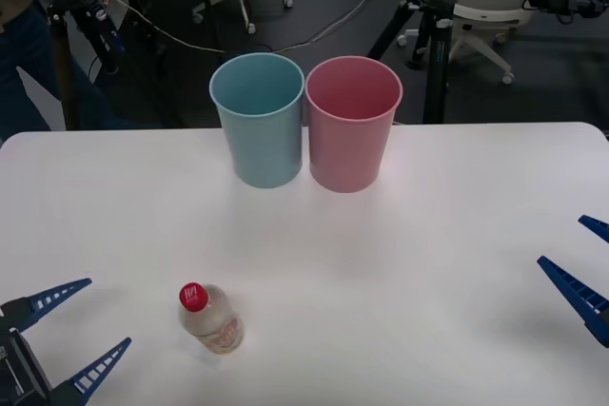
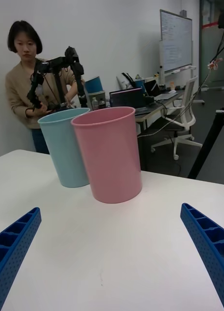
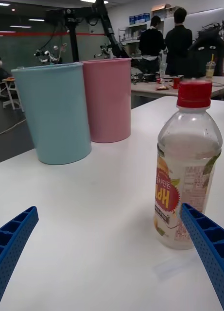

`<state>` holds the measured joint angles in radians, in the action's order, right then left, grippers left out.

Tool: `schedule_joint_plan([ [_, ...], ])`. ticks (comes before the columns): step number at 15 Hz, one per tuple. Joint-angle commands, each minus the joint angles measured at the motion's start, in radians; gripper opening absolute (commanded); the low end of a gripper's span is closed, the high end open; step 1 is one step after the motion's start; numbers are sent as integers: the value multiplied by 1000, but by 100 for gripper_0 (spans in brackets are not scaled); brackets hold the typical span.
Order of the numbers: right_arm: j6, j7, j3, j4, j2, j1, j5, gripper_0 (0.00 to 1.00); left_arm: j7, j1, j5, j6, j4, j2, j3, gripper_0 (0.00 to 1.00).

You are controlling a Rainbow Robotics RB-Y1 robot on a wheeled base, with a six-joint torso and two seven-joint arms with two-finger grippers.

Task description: Grasp the object on the table and drop it into the matching bin: aluminum can to the light blue bin, PET bottle to the pink bin.

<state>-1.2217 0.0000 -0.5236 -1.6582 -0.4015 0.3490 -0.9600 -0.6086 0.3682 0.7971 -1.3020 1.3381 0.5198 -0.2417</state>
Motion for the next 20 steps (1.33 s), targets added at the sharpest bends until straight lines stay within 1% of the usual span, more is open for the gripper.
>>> schedule_joint_plan([
  [1, 0, 0, 0, 0, 0, 0, 0, 100, -22, -22, 7, 1, -20, 8, 62, 100],
  [5, 0, 0, 0, 0, 0, 0, 0, 100, -56, -51, 22, 27, -24, 6, 148, 100],
  [9, 0, 0, 0, 0, 0, 0, 0, 100, -71, -97, 39, 76, -24, 6, 246, 100],
  [15, 0, 0, 0, 0, 0, 0, 0, 100, -65, -157, 40, 119, -24, 6, 331, 100],
  [16, 0, 0, 0, 0, 0, 0, 0, 100, -65, -166, 40, 128, -25, -4, 340, 100],
  [20, 0, 0, 0, 0, 0, 0, 0, 100, -59, -210, 42, 198, -25, -21, 395, 100],
])
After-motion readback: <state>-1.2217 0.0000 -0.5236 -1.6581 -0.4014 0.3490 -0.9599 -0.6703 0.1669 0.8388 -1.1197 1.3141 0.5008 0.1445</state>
